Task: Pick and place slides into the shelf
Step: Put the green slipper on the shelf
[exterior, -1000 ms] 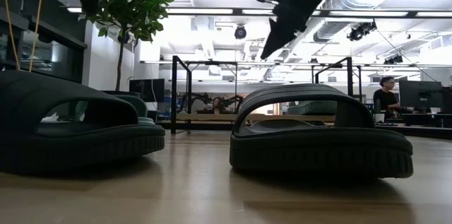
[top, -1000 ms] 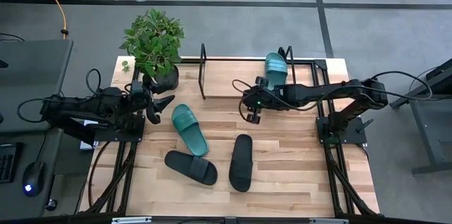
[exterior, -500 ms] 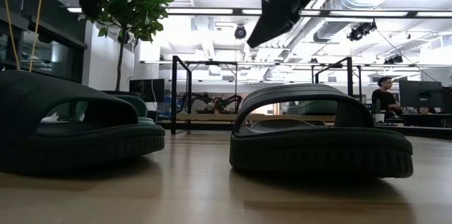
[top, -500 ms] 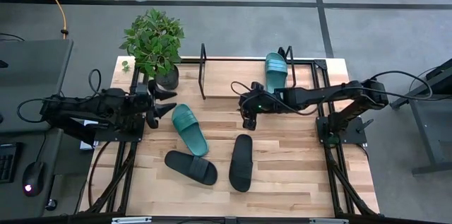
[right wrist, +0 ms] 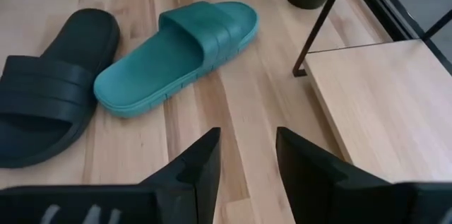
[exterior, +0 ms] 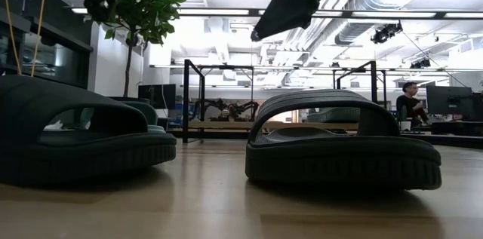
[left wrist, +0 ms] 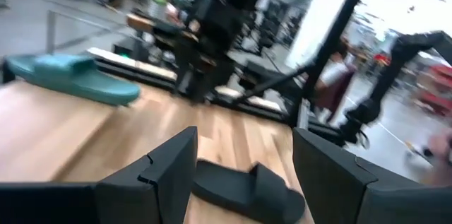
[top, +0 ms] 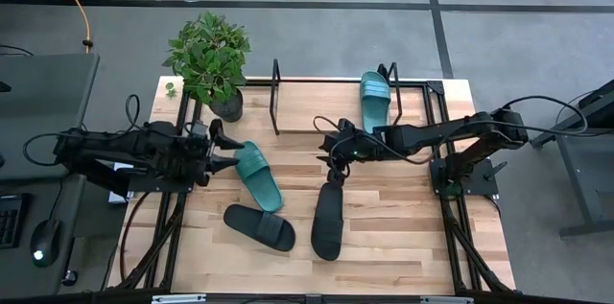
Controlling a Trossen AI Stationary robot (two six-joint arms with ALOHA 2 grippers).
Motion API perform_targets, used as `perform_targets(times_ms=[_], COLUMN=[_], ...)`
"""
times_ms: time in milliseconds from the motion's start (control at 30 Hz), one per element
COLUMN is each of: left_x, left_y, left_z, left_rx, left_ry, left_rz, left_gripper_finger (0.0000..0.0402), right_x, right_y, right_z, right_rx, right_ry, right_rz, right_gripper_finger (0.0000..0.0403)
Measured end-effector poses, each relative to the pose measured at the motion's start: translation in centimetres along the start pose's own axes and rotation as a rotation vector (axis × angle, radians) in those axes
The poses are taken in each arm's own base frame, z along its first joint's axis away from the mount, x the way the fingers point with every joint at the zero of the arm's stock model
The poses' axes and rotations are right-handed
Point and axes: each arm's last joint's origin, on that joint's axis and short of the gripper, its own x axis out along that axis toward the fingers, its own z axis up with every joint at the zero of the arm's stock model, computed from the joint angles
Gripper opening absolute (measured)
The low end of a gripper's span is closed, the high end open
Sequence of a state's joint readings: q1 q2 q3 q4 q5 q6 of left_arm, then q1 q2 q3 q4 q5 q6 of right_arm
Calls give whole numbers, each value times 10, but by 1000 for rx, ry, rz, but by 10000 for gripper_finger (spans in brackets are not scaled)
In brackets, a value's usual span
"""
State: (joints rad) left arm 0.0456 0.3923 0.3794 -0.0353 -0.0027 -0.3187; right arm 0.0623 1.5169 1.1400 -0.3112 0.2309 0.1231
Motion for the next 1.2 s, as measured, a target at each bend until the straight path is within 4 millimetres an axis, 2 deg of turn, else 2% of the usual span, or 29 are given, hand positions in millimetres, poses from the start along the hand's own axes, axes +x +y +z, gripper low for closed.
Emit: perform_targets(times_ms=[133, 367, 467, 667, 967, 1200], left_x=[6, 13, 12, 5, -1, -3], left_y=[1, 9, 13, 20, 25, 33], left_z=[-6, -24, -28, -44, -51, -66], left_rx=[-2, 4, -9, -58, -70, -65], left_ry=[74, 240, 264, 417, 466, 505], left_rz=[-7, 131, 211, 344, 473, 534], left_gripper_finger=[215, 215, 215, 215, 215, 215], right_x=[0, 0, 0, -2, -4, -4], right_y=[0, 0, 1, 11, 19, 19], right_z=[0, 0, 0, -1, -2, -2], right_rx=[1, 9, 10, 12, -8, -8], right_ry=[-2, -2, -1, -2, -10, -10], right_rz=[-1, 0, 2, 31, 51, 50], right_gripper_finger=[126, 126, 126, 126, 126, 126])
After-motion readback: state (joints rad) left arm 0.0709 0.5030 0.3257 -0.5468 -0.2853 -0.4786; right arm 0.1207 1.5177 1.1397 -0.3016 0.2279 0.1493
